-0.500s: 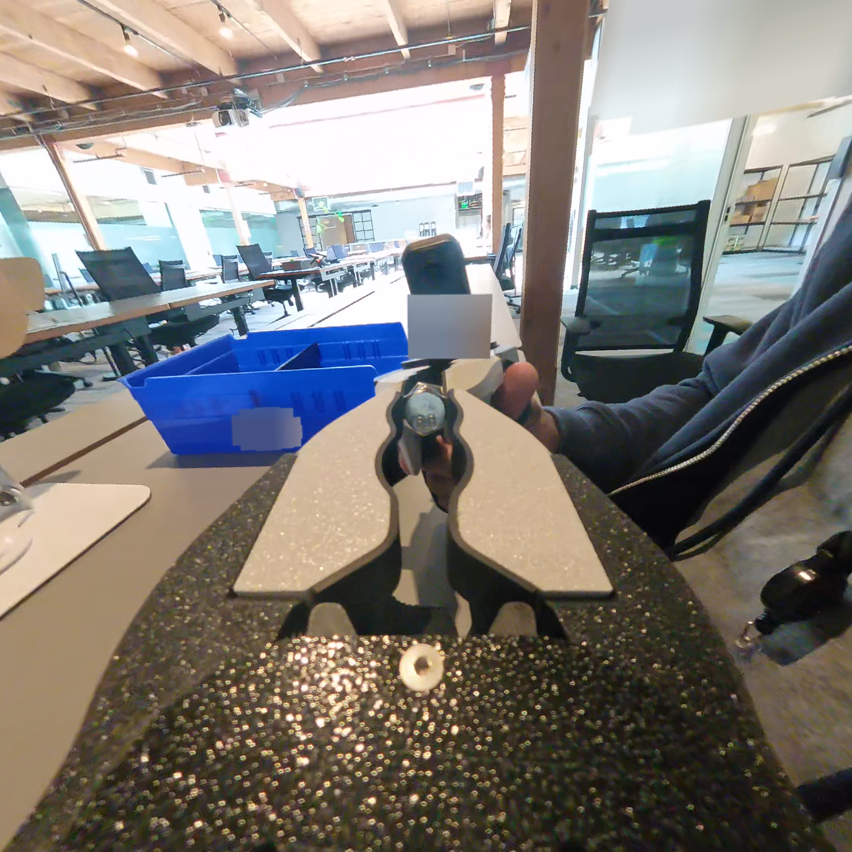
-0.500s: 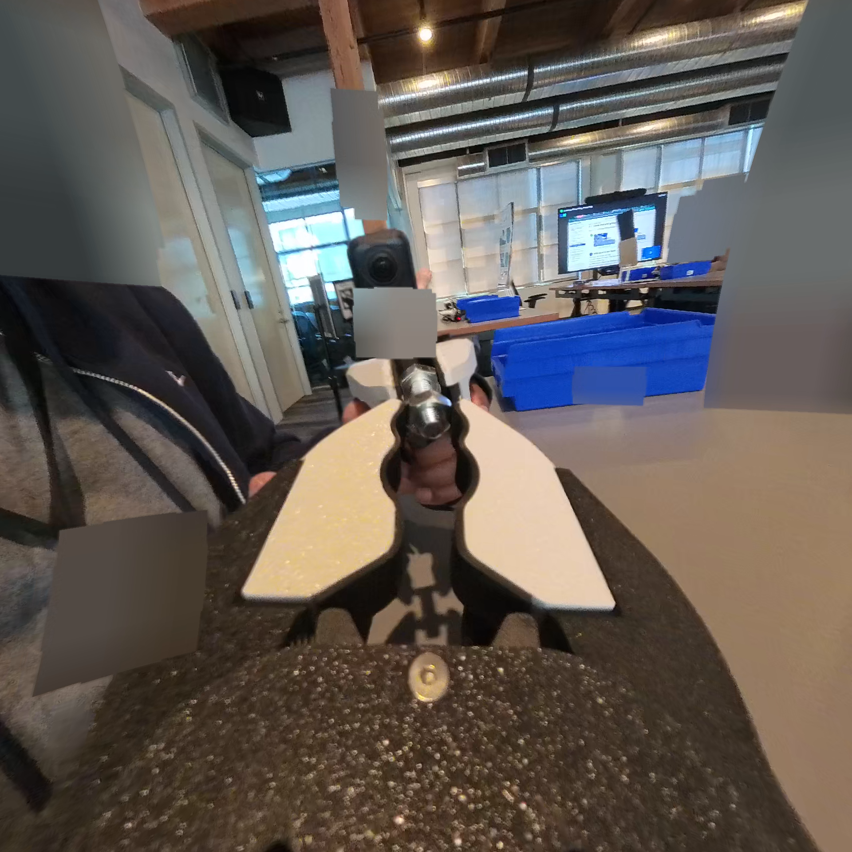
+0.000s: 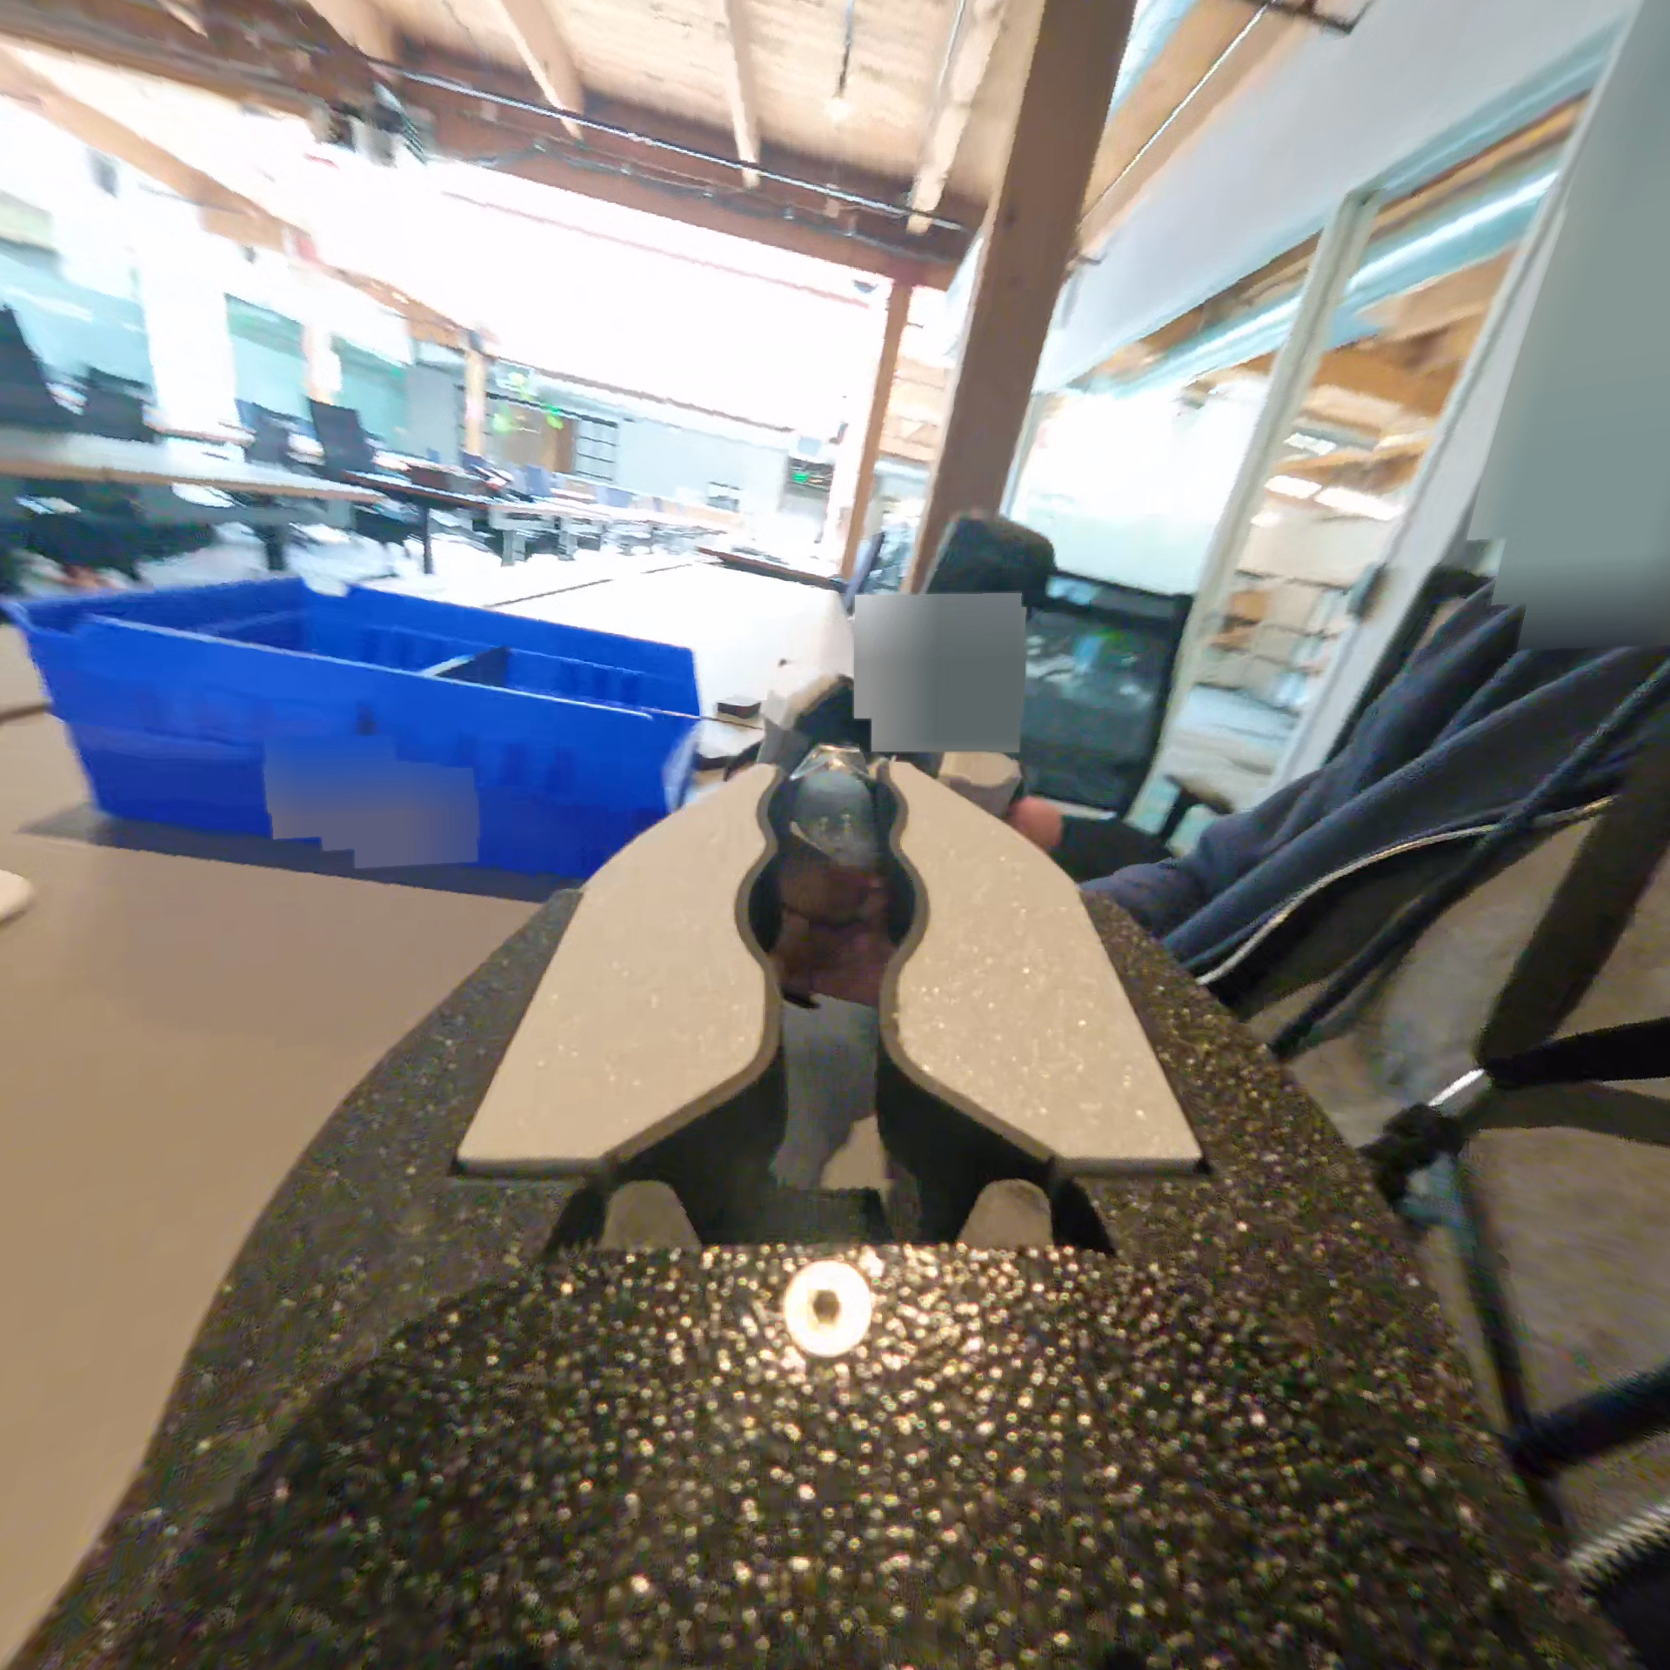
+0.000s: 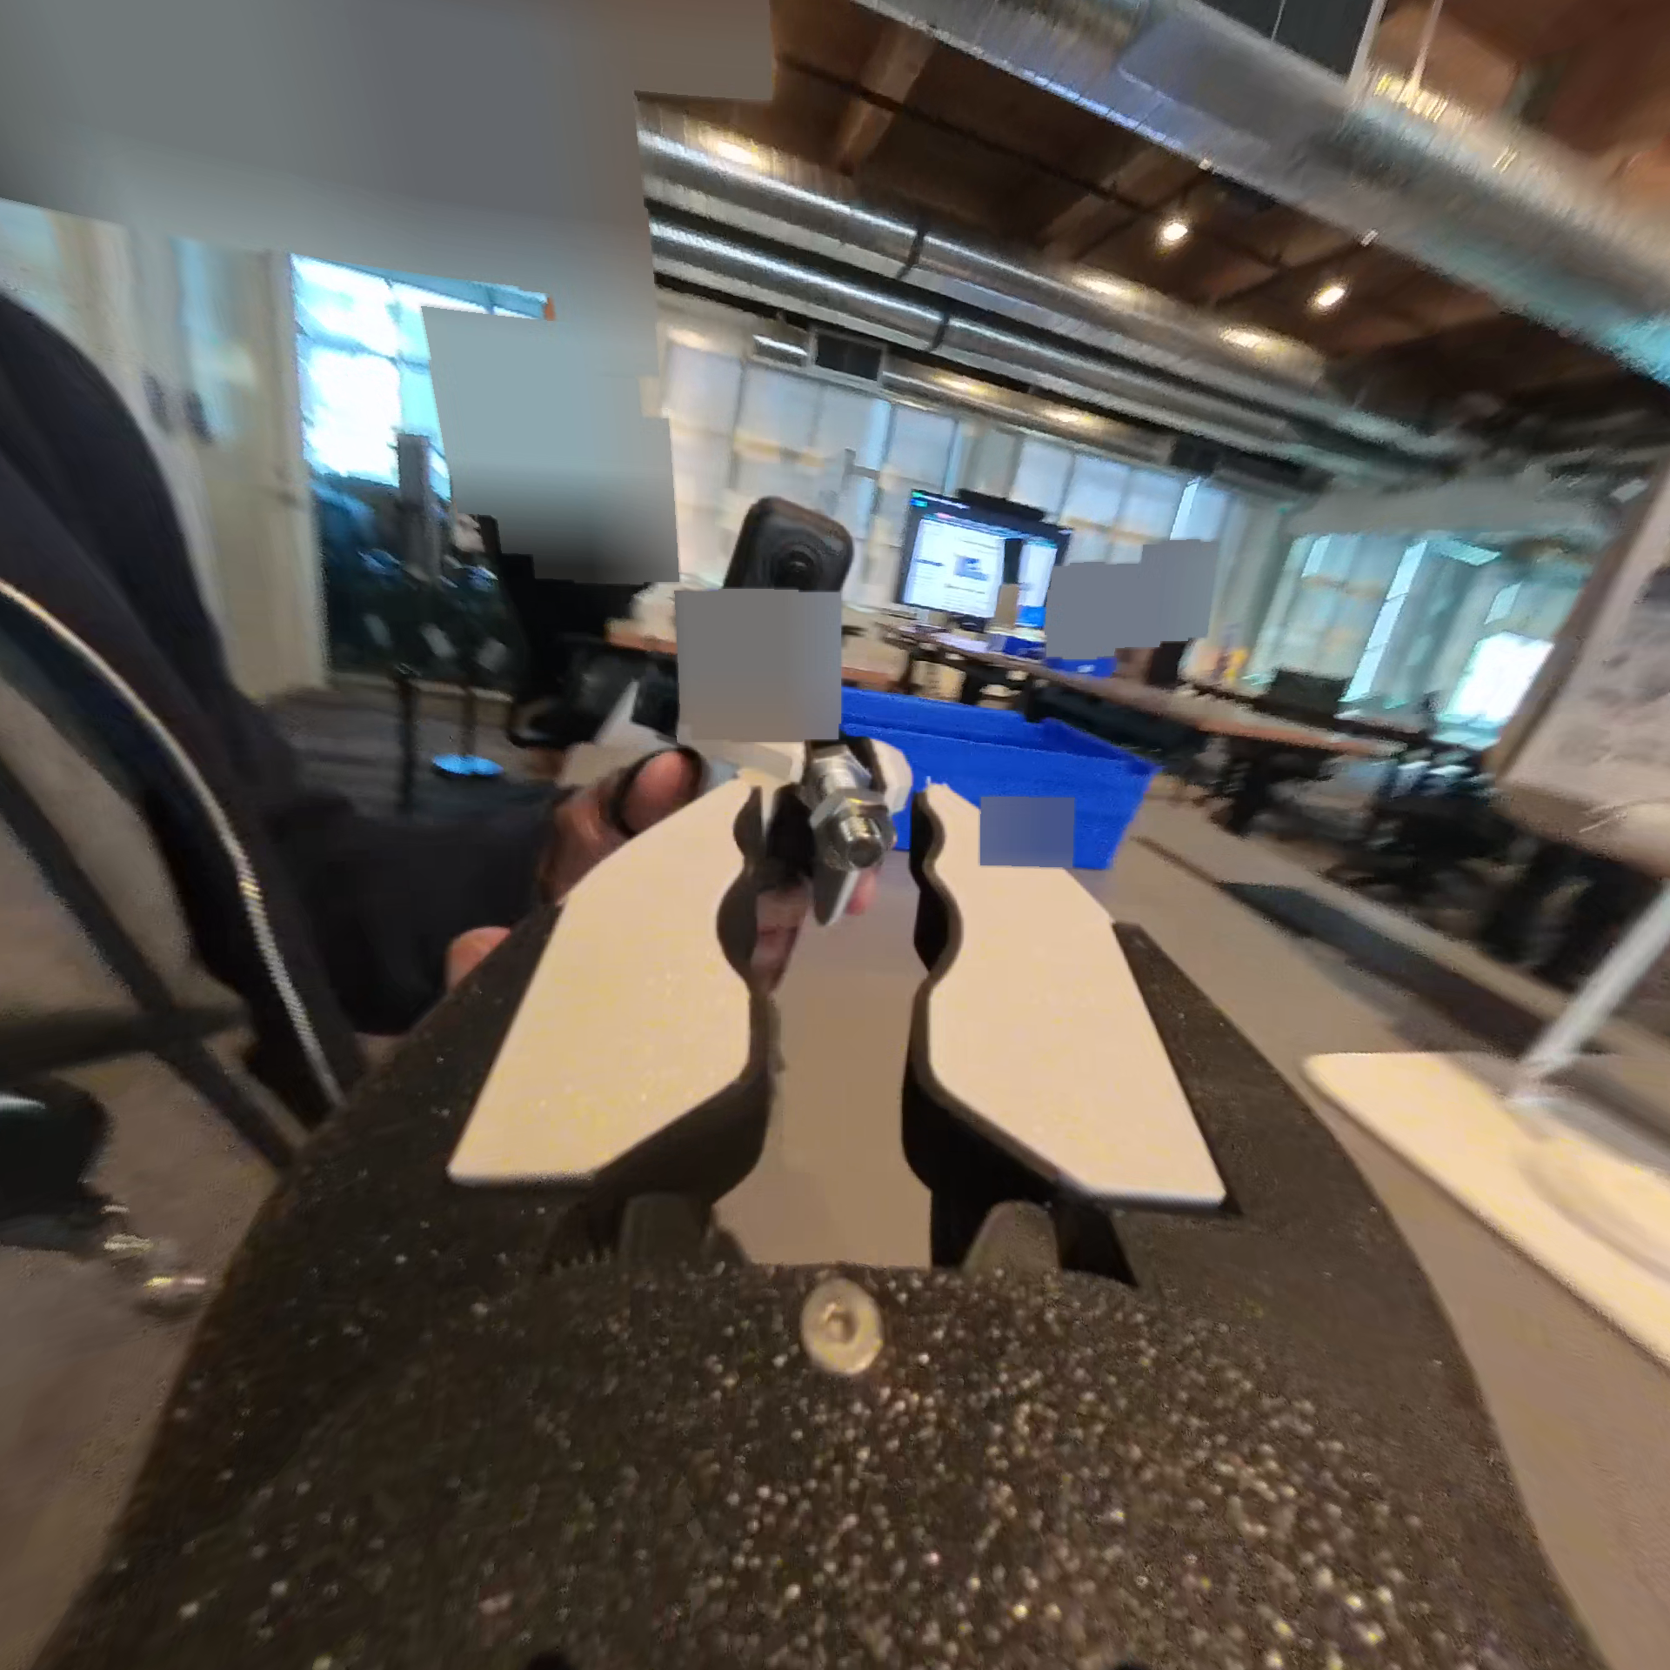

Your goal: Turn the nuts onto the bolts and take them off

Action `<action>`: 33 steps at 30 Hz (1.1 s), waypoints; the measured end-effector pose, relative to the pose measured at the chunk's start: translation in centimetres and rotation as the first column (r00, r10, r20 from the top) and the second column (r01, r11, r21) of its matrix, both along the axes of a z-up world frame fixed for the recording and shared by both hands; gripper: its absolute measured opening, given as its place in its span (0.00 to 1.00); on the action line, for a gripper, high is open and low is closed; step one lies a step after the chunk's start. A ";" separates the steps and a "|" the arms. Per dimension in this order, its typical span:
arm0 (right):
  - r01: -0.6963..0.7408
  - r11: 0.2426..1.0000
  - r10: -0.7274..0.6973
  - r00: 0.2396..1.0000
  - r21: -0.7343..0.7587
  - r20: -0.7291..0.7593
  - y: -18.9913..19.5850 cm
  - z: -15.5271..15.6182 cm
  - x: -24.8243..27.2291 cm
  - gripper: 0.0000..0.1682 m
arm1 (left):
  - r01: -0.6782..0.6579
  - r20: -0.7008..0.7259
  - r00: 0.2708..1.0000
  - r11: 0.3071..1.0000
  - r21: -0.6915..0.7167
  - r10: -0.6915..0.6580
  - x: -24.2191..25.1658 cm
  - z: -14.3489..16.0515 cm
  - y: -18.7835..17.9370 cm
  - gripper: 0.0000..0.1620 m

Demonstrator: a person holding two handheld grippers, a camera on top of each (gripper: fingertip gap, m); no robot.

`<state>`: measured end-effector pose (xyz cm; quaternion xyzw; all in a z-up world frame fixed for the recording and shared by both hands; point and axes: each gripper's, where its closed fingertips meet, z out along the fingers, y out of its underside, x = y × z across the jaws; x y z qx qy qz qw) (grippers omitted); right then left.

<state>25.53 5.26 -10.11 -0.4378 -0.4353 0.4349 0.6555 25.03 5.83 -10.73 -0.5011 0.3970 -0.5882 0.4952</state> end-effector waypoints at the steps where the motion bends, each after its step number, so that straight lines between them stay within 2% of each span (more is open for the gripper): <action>1: -0.054 0.996 0.052 0.998 -0.065 -0.022 0.1 0.0 0.1 0.17 | -0.036 -0.018 0.999 0.998 0.053 0.037 0.1 0.0 0.0 0.11; 6: -0.226 0.935 0.209 0.974 -0.274 -0.091 0.5 -0.6 0.0 0.15 | -0.120 -0.088 0.985 0.954 0.275 0.150 0.7 -0.3 -0.5 0.11; 13: -0.271 0.906 0.265 0.962 -0.324 -0.064 0.2 -1.4 -0.7 0.09 | -0.134 -0.053 0.987 0.953 0.272 0.154 0.4 0.2 -0.5 0.11; 17: -0.205 0.944 0.208 0.978 -0.258 -0.015 0.3 -1.5 -0.7 0.09 | -0.087 -0.051 0.994 0.978 0.189 0.099 0.3 0.0 -0.5 0.11; 20: -0.083 0.992 0.089 0.995 -0.097 0.053 0.3 -1.5 -0.7 0.08 | 0.044 -0.009 0.999 0.999 -0.004 -0.044 0.2 -0.1 -0.6 0.11; 22: -0.006 1.000 0.006 0.996 0.006 0.091 0.4 -1.6 -0.9 0.08 | 0.155 0.045 0.988 0.975 -0.158 -0.150 0.0 -0.2 -0.7 0.11; 24: 0.013 1.000 -0.016 0.995 0.024 0.101 0.4 -1.6 -1.0 0.08 | 0.192 0.081 0.981 0.957 -0.218 -0.179 -0.1 -0.2 -0.5 0.11; 25: -0.004 1.000 0.004 0.996 0.000 0.091 0.3 -1.6 -1.0 0.08 | 0.181 0.081 0.983 0.962 -0.203 -0.167 -0.2 -0.1 -0.5 0.11; 27: -0.045 0.996 0.049 0.998 -0.083 0.046 0.5 -1.3 -0.7 0.18 | 0.102 0.047 0.994 0.987 -0.124 -0.097 -0.2 0.0 -0.2 0.11; 28: -0.066 0.990 0.069 0.997 -0.127 0.023 0.7 -1.2 -0.6 0.19 | 0.050 0.024 0.999 0.996 -0.075 -0.049 -0.3 0.0 0.0 0.10; 33: -0.173 0.949 0.165 0.985 -0.264 -0.052 0.9 -1.0 -0.4 0.18 | -0.071 -0.053 0.996 0.991 0.109 0.077 0.0 -0.2 0.1 0.11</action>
